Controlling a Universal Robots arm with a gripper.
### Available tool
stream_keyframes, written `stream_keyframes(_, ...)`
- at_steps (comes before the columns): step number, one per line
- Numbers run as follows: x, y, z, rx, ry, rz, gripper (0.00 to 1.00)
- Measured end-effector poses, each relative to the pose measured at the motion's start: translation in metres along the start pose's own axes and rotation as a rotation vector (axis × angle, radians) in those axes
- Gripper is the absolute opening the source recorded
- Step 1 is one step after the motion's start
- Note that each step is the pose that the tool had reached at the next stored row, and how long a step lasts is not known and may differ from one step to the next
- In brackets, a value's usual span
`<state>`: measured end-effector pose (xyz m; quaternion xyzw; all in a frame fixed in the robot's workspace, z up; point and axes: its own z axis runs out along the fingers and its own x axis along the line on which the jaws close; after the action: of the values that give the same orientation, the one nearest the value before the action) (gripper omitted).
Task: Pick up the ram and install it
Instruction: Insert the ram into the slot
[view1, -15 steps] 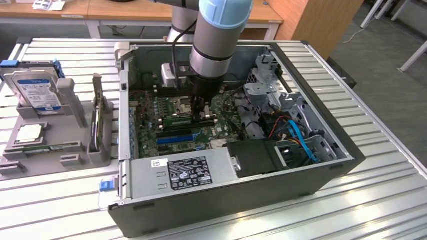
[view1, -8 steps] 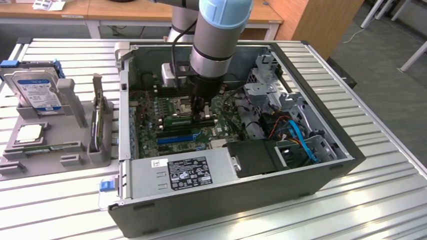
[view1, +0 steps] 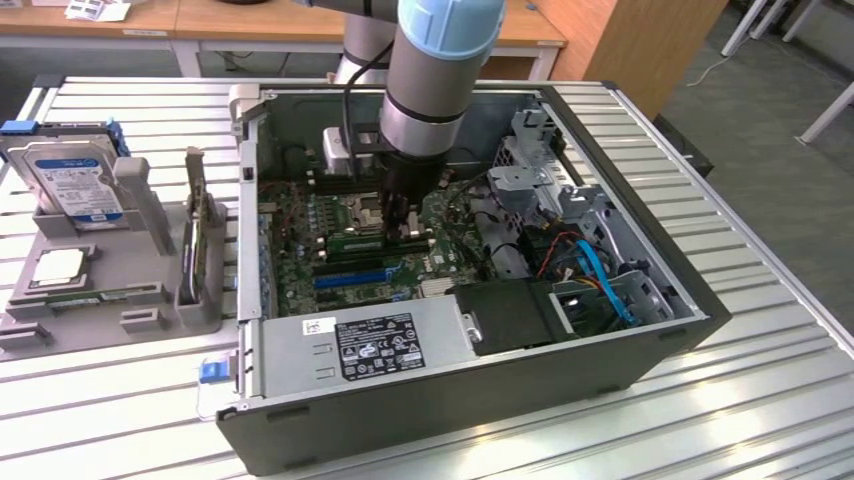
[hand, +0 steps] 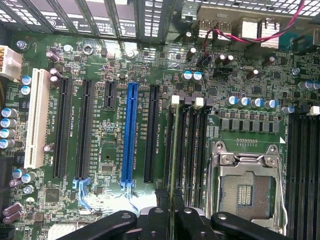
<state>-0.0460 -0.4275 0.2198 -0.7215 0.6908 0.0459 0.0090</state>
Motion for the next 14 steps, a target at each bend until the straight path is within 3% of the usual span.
stream_keyframes(14, 0.0, -0.0007, 0.0001, 0.0002, -0.0003, 0.0, 0.14)
